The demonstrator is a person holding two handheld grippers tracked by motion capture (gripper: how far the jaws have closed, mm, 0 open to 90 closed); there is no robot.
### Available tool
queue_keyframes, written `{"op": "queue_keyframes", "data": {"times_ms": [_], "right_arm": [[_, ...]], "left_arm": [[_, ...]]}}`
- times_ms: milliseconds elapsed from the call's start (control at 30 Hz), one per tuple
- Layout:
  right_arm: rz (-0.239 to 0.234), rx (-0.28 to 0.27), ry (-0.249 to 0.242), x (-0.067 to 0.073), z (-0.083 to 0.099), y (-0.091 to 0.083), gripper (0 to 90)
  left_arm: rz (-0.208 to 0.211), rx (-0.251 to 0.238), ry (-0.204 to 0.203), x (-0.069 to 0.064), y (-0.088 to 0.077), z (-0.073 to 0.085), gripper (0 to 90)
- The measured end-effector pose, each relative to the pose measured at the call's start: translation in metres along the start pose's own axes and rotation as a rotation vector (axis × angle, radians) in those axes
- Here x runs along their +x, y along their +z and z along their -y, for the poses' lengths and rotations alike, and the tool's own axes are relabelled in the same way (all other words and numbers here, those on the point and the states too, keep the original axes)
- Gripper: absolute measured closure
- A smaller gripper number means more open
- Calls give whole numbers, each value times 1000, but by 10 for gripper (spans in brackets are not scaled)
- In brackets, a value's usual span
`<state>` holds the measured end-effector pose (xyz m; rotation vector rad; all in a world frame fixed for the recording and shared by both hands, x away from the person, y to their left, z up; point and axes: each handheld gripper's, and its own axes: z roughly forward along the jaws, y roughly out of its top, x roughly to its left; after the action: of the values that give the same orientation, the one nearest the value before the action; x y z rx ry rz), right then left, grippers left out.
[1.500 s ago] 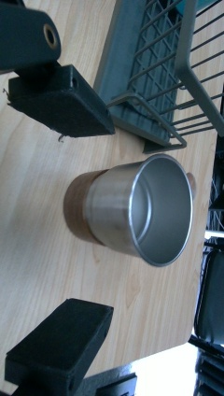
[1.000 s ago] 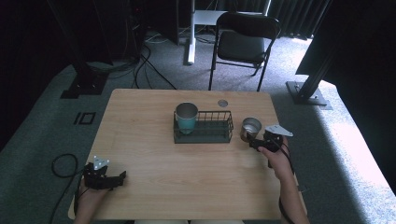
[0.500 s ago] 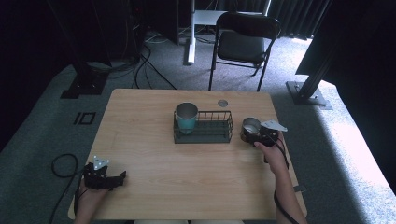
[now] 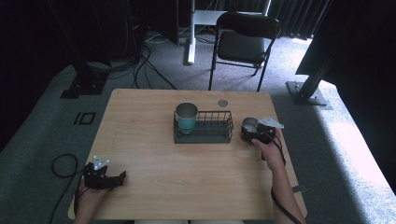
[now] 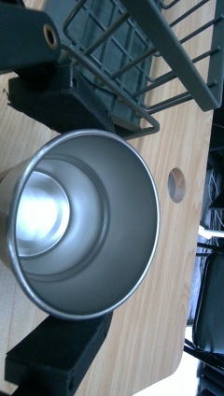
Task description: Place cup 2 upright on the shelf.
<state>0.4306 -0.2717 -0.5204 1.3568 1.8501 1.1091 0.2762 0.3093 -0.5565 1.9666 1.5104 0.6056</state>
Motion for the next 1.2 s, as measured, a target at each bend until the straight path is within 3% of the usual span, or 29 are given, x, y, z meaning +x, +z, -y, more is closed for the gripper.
{"op": "queue_keyframes", "data": {"times_ms": [633,1200], "right_arm": [[-1,-3,13,-2,-17,-16,130],[-25,-13,-15,2,-54,-43,130]], "left_arm": [[0,0,0,0,0,0,3],[2,0,3,0,0,0,3]]}}
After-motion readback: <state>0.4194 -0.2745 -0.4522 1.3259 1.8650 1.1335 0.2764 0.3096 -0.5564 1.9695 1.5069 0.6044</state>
